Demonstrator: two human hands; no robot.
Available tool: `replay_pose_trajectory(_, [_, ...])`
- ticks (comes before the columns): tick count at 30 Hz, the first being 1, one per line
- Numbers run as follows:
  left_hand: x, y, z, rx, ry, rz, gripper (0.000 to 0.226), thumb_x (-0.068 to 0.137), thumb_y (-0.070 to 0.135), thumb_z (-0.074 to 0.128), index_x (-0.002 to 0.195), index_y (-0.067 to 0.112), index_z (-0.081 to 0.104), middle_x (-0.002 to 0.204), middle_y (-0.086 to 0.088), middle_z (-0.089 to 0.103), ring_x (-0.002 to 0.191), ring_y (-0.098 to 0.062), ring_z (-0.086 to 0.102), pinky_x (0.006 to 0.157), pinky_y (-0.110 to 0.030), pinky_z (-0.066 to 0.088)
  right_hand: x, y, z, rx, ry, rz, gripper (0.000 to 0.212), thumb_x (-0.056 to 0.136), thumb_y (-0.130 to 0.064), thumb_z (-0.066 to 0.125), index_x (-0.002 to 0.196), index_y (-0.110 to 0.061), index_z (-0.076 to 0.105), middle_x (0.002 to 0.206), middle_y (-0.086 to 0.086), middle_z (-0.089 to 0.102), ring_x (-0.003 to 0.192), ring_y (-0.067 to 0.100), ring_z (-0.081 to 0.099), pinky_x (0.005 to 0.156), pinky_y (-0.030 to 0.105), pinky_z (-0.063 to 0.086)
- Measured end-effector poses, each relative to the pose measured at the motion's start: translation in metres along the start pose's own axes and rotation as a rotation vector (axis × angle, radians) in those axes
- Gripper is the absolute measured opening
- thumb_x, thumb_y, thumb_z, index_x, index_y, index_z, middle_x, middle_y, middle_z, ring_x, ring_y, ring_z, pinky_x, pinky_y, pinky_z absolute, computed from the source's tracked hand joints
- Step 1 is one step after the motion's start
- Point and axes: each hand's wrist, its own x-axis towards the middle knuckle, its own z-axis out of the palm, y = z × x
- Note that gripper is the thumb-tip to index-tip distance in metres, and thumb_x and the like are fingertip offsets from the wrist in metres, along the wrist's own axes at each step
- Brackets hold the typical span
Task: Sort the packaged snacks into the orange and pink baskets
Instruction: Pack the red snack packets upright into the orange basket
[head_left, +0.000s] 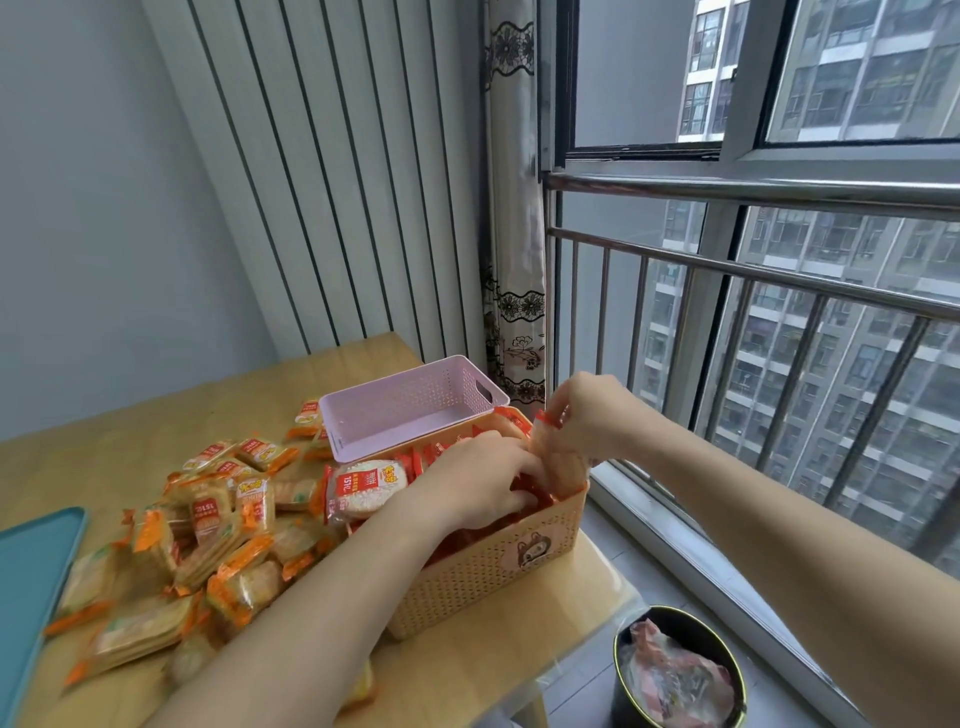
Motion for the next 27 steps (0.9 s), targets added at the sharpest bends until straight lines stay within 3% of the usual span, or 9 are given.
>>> replay_pose_trajectory(4, [0.005, -0.002, -0.004, 0.094, 0.01, 0.05, 0.021, 0.093, 0.031, 0.066, 0.108, 0.042, 0.074, 0.124, 0.019, 0.066, 0.118, -0.014, 0.055, 0.097, -0.039, 0.049, -0.002, -0.001, 0.021, -0.247, 0.006, 0.017, 0.02, 0.085, -0.036, 0.067, 0.102, -0.025, 0.068, 0.088, -0.004, 0.068, 0.083, 0.019, 0.067, 0.07, 0.036, 0.061])
replay_pose_trajectory(8, [0.005, -0.005, -0.003, 0.034, -0.071, 0.016, 0.027, 0.099, 0.028, 0.055, 0.114, 0.042, 0.072, 0.123, 0.016, 0.069, 0.113, -0.015, 0.061, 0.097, -0.041, 0.052, 0.0, 0.004, 0.018, -0.15, -0.015, 0.027, 0.021, 0.087, -0.05, 0.062, 0.095, -0.031, 0.068, 0.088, -0.007, 0.071, 0.083, 0.016, 0.068, 0.068, 0.033, 0.059])
replay_pose_trajectory(10, [0.003, -0.009, -0.002, -0.03, -0.097, 0.003, 0.03, 0.101, 0.025, 0.051, 0.117, 0.041, 0.071, 0.124, 0.016, 0.069, 0.112, -0.013, 0.062, 0.097, -0.038, 0.053, 0.001, 0.005, 0.015, -0.072, -0.067, 0.036, 0.014, 0.086, -0.044, 0.063, 0.089, -0.033, 0.071, 0.089, -0.006, 0.072, 0.081, 0.014, 0.068, 0.072, 0.035, 0.062])
replay_pose_trajectory(14, [-0.003, -0.011, -0.004, -0.137, -0.086, -0.047, 0.033, 0.101, 0.02, 0.049, 0.112, 0.039, 0.073, 0.12, 0.019, 0.068, 0.108, -0.005, 0.062, 0.097, -0.031, 0.053, 0.001, 0.01, 0.017, 0.019, -0.159, 0.086, 0.025, 0.092, -0.031, 0.069, 0.108, -0.012, 0.069, 0.088, 0.0, 0.066, 0.074, 0.013, 0.061, 0.063, 0.029, 0.057])
replay_pose_trajectory(18, [-0.013, -0.012, -0.023, -0.254, 0.092, -0.119, 0.033, 0.095, 0.012, 0.054, 0.099, 0.034, 0.078, 0.103, 0.02, 0.07, 0.1, -0.003, 0.064, 0.094, -0.034, 0.054, 0.004, 0.021, 0.039, 0.065, -0.238, 0.165, 0.04, 0.091, -0.05, 0.069, 0.109, -0.015, 0.06, 0.104, 0.004, 0.068, 0.086, 0.016, 0.067, 0.075, 0.035, 0.063])
replay_pose_trajectory(21, [-0.033, -0.026, -0.045, -0.172, 0.245, -0.225, 0.028, 0.092, 0.019, 0.055, 0.103, 0.037, 0.073, 0.111, 0.017, 0.07, 0.108, -0.008, 0.062, 0.096, -0.04, 0.053, 0.008, 0.024, 0.049, -0.002, -0.2, 0.172, 0.051, 0.085, -0.062, 0.068, 0.111, -0.022, 0.052, 0.11, 0.0, 0.067, 0.094, 0.017, 0.068, 0.081, 0.042, 0.062])
replay_pose_trajectory(22, [-0.041, -0.034, -0.05, -0.086, 0.211, -0.28, 0.026, 0.091, 0.026, 0.056, 0.11, 0.039, 0.069, 0.12, 0.015, 0.067, 0.116, -0.011, 0.058, 0.1, -0.042, 0.05, 0.008, 0.022, 0.048, -0.06, -0.157, 0.165, 0.055, 0.084, -0.064, 0.068, 0.114, -0.022, 0.051, 0.109, -0.001, 0.067, 0.095, 0.017, 0.067, 0.082, 0.042, 0.06])
replay_pose_trajectory(24, [-0.06, -0.05, -0.059, 0.034, 0.033, -0.408, 0.05, 0.084, 0.042, 0.061, 0.133, 0.039, 0.055, 0.141, 0.008, 0.055, 0.13, -0.018, 0.048, 0.107, -0.045, 0.044, 0.009, 0.015, 0.041, -0.071, -0.047, 0.15, 0.06, 0.083, -0.072, 0.061, 0.113, -0.022, 0.051, 0.104, -0.001, 0.065, 0.091, 0.018, 0.065, 0.076, 0.04, 0.059])
replay_pose_trajectory(27, [-0.083, -0.061, -0.062, -0.087, -0.214, -0.509, 0.084, 0.079, 0.042, 0.074, 0.153, 0.031, 0.034, 0.152, 0.005, 0.045, 0.133, -0.017, 0.047, 0.105, -0.031, 0.043, 0.012, 0.001, 0.031, -0.023, 0.078, 0.117, 0.046, 0.088, -0.065, 0.053, 0.102, -0.021, 0.055, 0.097, 0.0, 0.064, 0.085, 0.018, 0.062, 0.068, 0.036, 0.054])
